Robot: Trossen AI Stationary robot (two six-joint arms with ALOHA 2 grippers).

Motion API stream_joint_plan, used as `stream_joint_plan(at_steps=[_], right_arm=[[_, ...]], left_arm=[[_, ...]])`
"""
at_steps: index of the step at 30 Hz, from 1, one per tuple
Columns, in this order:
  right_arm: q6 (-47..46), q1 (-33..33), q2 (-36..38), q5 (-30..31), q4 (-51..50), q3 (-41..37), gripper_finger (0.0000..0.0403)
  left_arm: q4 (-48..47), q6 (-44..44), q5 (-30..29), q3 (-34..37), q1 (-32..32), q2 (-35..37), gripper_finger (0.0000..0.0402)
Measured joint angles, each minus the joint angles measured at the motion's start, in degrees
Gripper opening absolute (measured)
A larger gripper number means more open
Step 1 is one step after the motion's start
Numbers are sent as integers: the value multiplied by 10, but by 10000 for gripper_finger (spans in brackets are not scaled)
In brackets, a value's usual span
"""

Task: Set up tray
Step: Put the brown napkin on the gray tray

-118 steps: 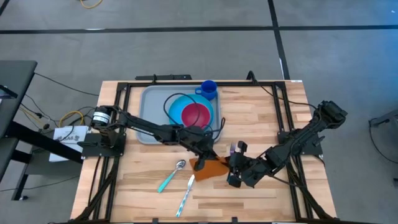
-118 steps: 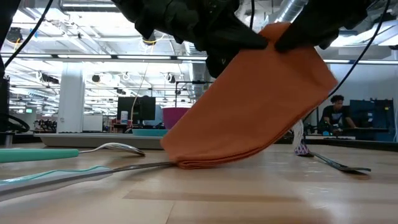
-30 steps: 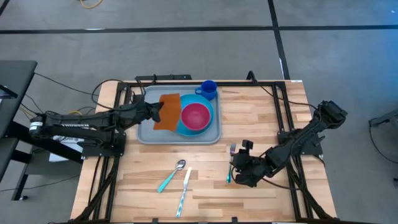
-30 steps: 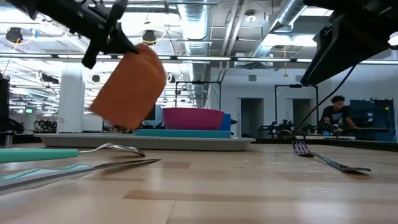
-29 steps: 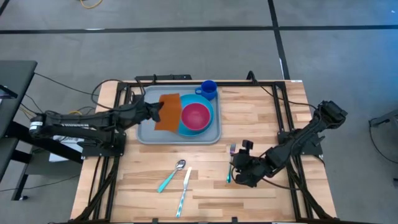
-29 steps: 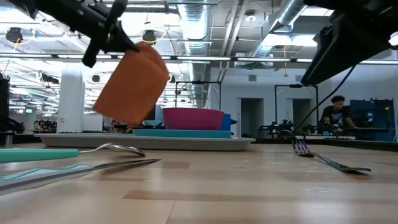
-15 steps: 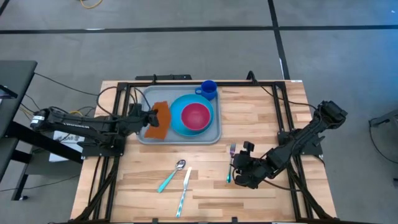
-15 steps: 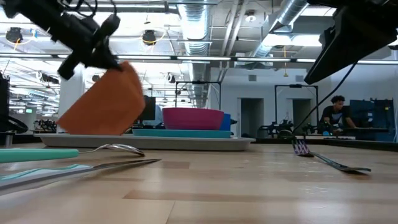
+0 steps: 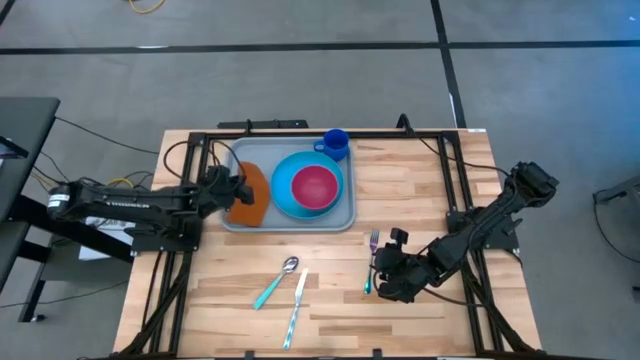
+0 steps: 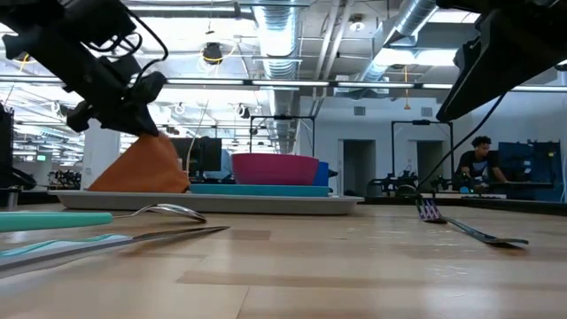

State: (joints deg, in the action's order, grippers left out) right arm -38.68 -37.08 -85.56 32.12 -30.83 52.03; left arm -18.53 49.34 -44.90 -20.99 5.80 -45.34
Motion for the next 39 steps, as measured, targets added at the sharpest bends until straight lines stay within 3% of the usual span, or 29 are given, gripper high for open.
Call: stream_joint_plan(at_steps=[7, 15, 21, 26, 33, 36, 39], right_arm=[[1, 0, 0, 0, 0, 0, 137], [2, 0, 0, 0, 0, 0, 138], [2, 0, 0, -1, 0, 0, 137], [2, 0, 0, -1, 0, 0, 138], [2, 0, 0, -1, 0, 0, 136], [2, 0, 0, -1, 0, 0, 138], [2, 0, 0, -1, 0, 0, 138]], left_arm=[[-71, 7, 26, 0, 77, -7, 110], [-139, -47, 185, -16, 149, -8, 104], [-130, -53, 192, -77, 131, -6, 94], [-110, -23, 212, -77, 91, -22, 78], [-74, 26, 196, -40, 21, -130, 47], [-72, 51, 153, -40, 13, -178, 27], [-70, 56, 149, -40, 20, -224, 6]])
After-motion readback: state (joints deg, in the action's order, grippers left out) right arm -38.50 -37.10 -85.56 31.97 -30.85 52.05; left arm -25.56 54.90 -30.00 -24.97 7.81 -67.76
